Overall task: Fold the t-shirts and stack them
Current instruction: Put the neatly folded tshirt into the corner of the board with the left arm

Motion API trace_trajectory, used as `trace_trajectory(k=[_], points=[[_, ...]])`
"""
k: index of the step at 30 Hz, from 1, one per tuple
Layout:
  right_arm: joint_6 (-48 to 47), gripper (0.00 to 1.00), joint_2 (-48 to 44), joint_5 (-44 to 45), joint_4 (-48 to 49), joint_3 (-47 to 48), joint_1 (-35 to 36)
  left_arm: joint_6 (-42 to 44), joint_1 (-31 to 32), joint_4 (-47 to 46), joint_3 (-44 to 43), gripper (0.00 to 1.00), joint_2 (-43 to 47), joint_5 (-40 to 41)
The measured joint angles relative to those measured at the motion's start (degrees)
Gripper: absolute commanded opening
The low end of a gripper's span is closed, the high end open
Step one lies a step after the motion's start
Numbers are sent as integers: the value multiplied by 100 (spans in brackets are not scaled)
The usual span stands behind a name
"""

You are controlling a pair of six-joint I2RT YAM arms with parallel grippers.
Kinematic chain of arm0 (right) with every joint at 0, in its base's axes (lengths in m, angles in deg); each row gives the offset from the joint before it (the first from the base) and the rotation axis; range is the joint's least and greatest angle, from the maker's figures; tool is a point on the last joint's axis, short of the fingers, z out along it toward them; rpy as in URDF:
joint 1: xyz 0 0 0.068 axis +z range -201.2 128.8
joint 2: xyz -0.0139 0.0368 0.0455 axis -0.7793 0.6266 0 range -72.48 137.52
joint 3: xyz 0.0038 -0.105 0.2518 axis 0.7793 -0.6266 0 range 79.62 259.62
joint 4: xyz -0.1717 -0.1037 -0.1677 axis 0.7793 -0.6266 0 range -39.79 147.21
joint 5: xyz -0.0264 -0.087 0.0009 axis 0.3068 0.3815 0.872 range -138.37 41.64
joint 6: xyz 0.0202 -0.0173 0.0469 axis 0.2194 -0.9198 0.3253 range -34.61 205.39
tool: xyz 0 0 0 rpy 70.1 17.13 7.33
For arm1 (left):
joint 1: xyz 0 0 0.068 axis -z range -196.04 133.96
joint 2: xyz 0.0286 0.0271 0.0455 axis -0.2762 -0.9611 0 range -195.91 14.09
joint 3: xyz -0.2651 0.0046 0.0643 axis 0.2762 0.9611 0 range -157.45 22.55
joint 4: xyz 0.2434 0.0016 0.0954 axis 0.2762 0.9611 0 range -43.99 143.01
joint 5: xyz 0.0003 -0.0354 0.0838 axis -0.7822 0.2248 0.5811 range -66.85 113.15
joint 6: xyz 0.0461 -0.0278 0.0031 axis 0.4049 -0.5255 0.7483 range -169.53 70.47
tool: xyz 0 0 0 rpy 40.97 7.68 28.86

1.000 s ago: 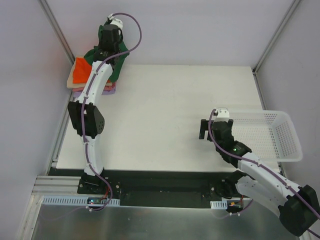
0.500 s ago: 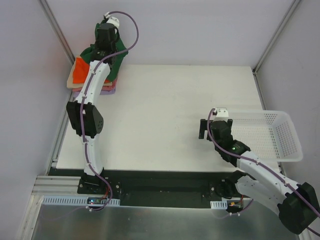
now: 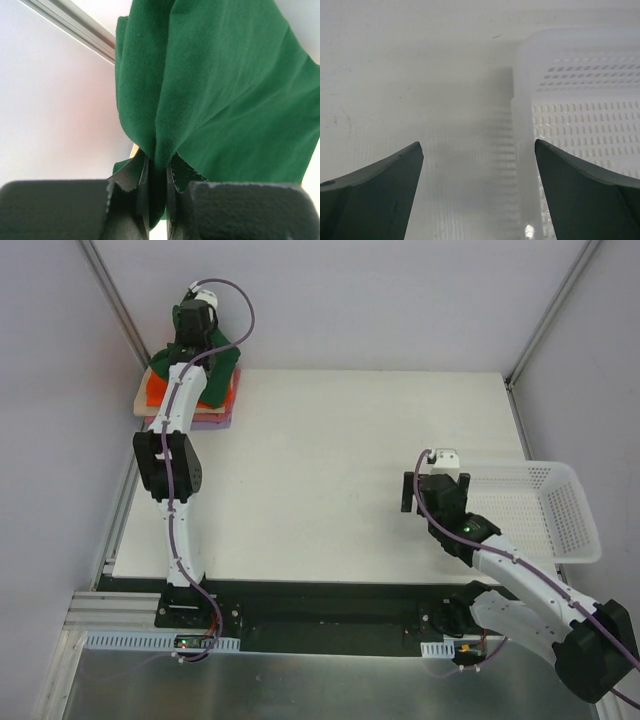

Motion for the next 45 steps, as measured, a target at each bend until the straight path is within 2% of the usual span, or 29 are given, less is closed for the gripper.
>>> trace_trajectory(k=[9,24,33,45], points=[[-28,96,42,212,-291,4,-26,-79,155,-17,-11,0,44,-28],[-31,96,-127,208,-306,2,-26,-240,719,-15,-11,0,756,-26],[-31,96,-35,214,-306,2,-26,-402,605,35,63,0,684,-26],[-33,96,369,365,-310,15,-26,-686,26,26,61,0,-55,-308]])
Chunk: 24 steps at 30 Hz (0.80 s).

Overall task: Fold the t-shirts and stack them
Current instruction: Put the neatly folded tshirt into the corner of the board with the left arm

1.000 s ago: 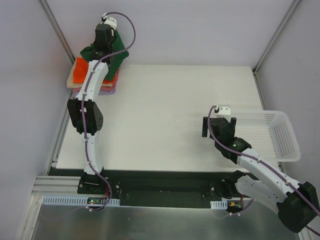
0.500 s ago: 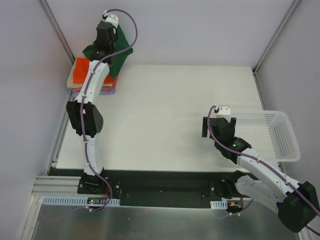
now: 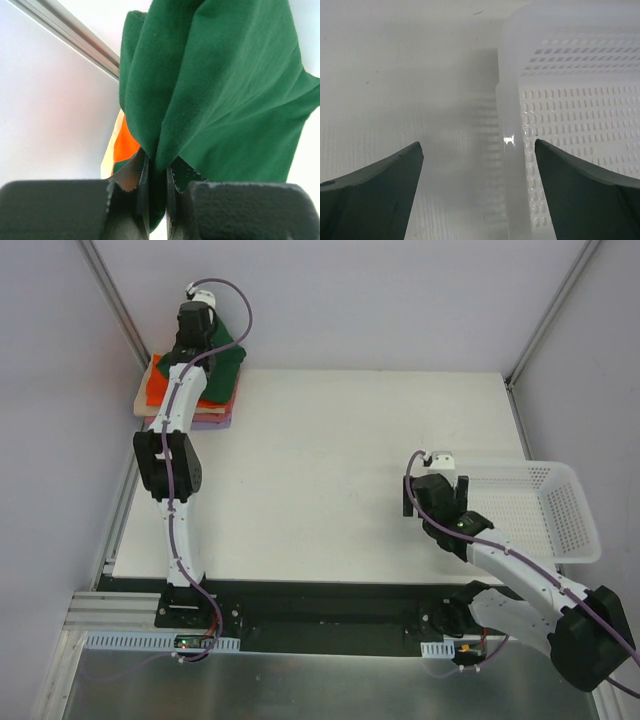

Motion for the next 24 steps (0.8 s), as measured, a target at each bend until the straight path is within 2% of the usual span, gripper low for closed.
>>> trace_trajectory(k=[15,19,21,23,24], points=[[76,96,483,11,-181,407,0,-533,-822,-164,-472,2,-922,-337],[122,96,684,11,-245,535,0,-647,-964,-175,-590,22,-1130,-424],[149,96,796,9,-254,597,0,-660,-997,-173,-592,41,-1176,-426],[164,96,866,9,-267,632,0,-664,-1016,-173,-592,56,-1185,-417],[166,96,881,9,-273,638,0,-691,-1036,-175,-595,67,-1185,-407]])
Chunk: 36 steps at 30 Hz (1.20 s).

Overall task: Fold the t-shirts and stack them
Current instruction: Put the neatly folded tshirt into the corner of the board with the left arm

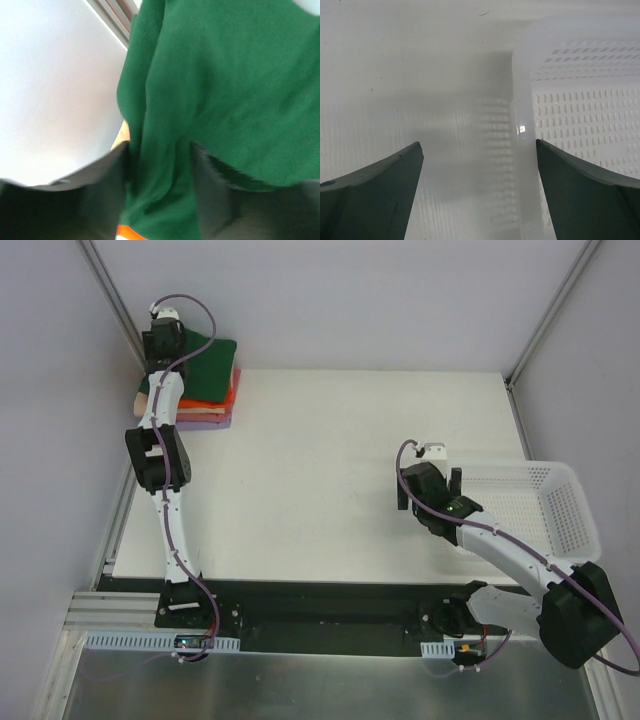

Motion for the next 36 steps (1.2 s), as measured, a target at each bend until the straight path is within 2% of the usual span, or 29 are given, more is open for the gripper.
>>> trace_trajectory(k=[2,3,11,14,17,21,26,28,32,36], points=[[17,96,2,0,-9,0,-4,-66,-4,-20,-11,91,2,52],[20,96,2,0,-11,0,-4,-68,-2,-28,-11,99,4,96],[48,96,-155,-4,-208,35,-4,-476,-2,55,186,99,463,260],[92,96,-323,-22,-262,35,-4,-695,-2,98,365,99,879,240],[116,96,-525,-50,-295,35,-4,-1086,-2,162,896,99,1530,-127],[127,96,-911,-120,-321,35,-4,-1749,13,330,2144,99,2811,-765],[243,96,-1480,-238,-264,-85,-4,-2500,378,402,3976,99,4887,-920],[275,96,-1685,-334,-212,-229,-4,-2815,750,365,4815,99,5821,-879],[275,96,-1974,-608,-144,-503,-9,-3484,1899,216,6699,99,7519,-446],[271,96,-2243,-940,-92,-667,-9,-4096,2608,407,8297,99,8446,-269]])
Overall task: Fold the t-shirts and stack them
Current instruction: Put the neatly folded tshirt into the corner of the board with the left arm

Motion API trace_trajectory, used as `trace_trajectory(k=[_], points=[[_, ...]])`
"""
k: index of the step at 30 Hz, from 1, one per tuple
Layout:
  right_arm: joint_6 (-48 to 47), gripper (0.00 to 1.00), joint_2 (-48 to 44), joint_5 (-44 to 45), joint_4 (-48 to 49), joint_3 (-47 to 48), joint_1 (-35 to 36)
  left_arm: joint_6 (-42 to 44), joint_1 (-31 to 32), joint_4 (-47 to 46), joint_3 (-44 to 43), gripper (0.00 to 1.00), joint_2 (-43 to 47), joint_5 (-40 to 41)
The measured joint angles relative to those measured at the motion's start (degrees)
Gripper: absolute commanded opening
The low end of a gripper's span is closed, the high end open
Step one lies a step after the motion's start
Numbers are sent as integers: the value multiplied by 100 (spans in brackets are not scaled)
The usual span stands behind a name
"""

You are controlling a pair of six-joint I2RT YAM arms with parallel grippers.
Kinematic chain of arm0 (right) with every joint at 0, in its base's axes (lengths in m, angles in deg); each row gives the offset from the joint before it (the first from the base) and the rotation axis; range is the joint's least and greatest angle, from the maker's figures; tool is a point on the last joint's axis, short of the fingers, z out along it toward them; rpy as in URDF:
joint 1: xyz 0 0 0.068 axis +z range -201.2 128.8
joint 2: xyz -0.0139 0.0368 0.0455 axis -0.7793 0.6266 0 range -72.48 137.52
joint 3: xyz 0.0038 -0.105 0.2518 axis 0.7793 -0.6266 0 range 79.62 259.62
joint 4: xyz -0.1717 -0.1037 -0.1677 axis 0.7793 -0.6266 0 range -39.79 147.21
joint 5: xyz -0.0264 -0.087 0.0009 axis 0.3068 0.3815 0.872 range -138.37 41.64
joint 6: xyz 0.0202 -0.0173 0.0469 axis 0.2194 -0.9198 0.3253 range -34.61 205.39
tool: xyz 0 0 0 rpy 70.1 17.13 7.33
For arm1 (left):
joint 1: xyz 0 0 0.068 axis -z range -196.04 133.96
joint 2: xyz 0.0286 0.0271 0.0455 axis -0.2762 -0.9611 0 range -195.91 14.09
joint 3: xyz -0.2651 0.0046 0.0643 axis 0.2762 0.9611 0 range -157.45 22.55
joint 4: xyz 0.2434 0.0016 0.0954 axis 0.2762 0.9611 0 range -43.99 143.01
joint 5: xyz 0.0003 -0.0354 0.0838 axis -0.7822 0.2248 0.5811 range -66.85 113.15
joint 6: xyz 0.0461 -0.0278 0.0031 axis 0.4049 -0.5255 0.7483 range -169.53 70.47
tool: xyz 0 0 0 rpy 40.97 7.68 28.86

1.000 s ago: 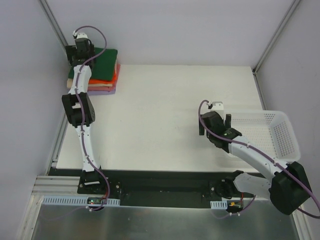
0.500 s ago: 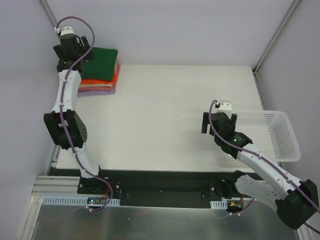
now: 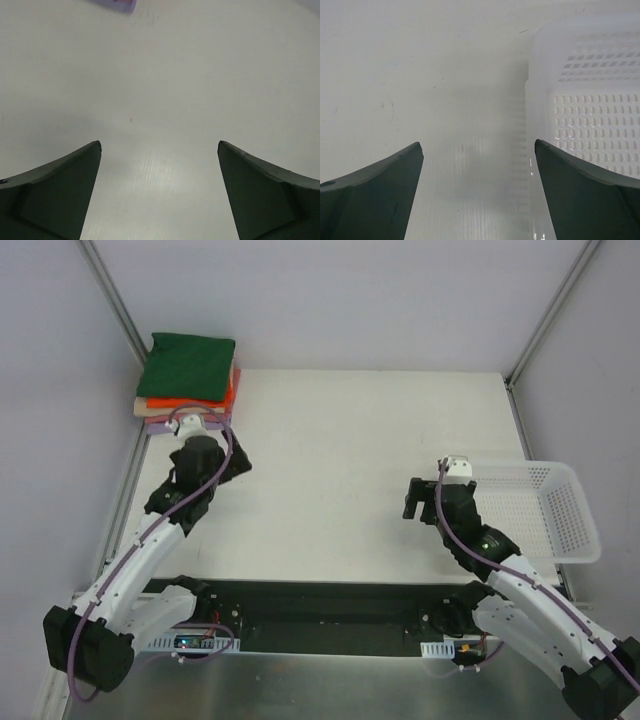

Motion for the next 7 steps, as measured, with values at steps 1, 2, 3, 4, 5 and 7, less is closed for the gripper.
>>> trace_trajectory(k=[1,2,3,4,5,7], points=[[0,96,-98,-68,42,-70,0,-136,111,129,339,99,153,92],[0,96,-201,-129,83,-151,0,-249,199,262,645,99,302,157],[2,96,-308,-168,133,-245,0,-356,260,391,914,99,457,199],[0,96,-417,-192,184,-343,0,-444,291,503,1143,99,614,243],[-2,96,-525,-223,243,-446,0,-494,291,603,1279,99,732,267],[-22,96,-699,-267,363,-621,0,-586,289,772,1495,99,1014,328]])
